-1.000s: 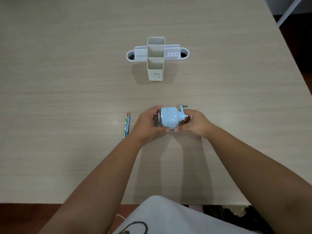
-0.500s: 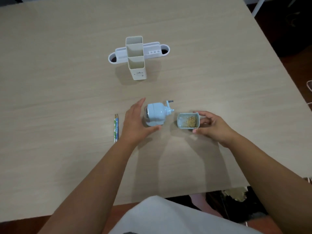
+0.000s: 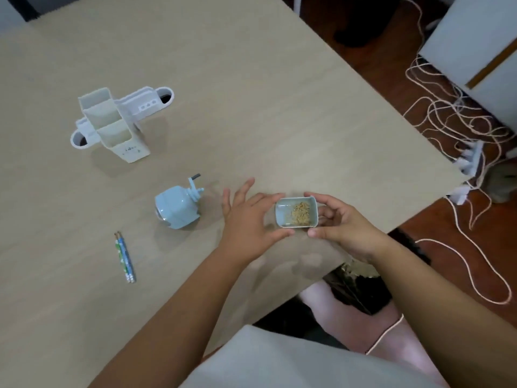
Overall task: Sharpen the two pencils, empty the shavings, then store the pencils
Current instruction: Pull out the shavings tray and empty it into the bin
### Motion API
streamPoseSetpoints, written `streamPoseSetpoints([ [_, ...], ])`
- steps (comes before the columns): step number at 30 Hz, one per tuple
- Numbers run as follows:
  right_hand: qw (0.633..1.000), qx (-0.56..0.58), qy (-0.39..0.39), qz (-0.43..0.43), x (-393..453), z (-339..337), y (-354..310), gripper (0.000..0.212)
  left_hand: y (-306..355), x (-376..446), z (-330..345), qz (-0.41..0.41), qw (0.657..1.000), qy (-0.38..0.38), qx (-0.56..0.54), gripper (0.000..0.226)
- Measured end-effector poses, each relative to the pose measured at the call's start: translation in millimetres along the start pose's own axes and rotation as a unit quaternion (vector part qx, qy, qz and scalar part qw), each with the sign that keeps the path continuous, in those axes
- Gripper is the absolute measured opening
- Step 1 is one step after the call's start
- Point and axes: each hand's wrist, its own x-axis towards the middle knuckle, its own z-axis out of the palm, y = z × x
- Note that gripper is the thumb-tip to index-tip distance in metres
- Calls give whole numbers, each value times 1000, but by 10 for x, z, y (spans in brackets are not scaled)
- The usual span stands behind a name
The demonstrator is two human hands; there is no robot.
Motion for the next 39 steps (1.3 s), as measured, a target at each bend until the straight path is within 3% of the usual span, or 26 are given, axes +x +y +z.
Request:
streamPoseSetpoints([
  [6,982,148,115,-1,-491,-502,263,74,530,285,388,105,989,-102,-24,74],
  [11,938,223,263,-27,-998,-883,546,78,955,440,797,197,967,-151,-54,68],
  [16,868,291,399,-44,-1461,-1232,920,46,1151,492,1159,258,945,-199,-11,67],
  [20,836,298,460,-24,-1575,-1404,1194,75,1148,420,1314,263,933,-235,76,75],
  [22,819,284,499,-9,-1549,-1479,1369,69,1113,375,1352,268,930,-233,99,74],
  [25,777,254,576,-1,-1444,-1596,1622,35,1088,345,1383,276,930,-213,119,72],
  [32,724,98,677,88,-1184,-1831,2166,37,1108,312,1402,268,934,-191,140,69],
  [35,744,-72,645,160,-1076,-1978,2265,37,1110,308,1413,266,934,-189,146,70],
  [39,758,-265,563,195,-840,-2238,2247,38,1099,318,1449,262,934,-190,147,71],
])
